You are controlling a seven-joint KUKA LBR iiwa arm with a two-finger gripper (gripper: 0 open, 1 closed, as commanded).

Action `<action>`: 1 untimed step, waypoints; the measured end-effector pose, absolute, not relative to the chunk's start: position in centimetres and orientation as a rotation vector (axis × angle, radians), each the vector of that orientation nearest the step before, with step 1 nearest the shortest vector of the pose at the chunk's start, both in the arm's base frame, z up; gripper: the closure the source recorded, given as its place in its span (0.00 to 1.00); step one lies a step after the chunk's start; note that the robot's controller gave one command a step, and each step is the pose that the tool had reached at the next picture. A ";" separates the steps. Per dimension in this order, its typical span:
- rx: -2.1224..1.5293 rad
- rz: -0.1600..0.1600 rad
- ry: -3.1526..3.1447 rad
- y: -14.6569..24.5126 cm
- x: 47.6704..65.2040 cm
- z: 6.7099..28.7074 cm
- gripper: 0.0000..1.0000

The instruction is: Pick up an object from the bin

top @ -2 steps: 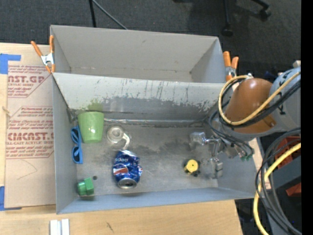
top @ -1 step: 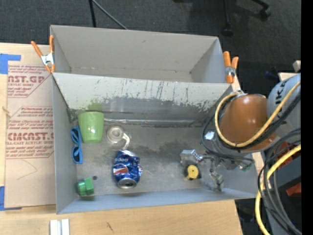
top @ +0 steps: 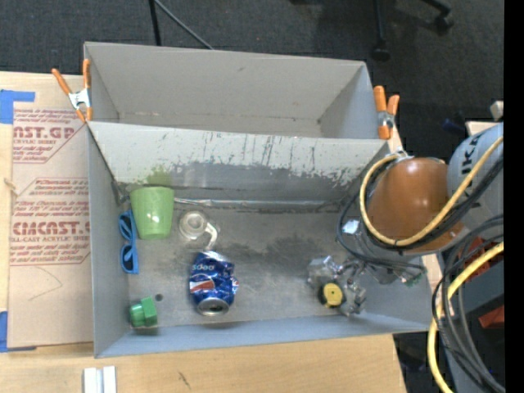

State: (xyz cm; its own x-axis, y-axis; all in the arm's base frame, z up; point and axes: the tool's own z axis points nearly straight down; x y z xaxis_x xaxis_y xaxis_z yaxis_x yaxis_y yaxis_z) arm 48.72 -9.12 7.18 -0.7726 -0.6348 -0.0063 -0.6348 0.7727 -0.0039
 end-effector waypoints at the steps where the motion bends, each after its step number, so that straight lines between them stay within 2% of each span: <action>1: -1.056 -0.006 2.949 -9.4 51.3 21.0 1.00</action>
Offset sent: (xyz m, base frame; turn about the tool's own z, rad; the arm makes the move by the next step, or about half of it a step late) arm 0.0235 -0.0035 0.1342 -0.0011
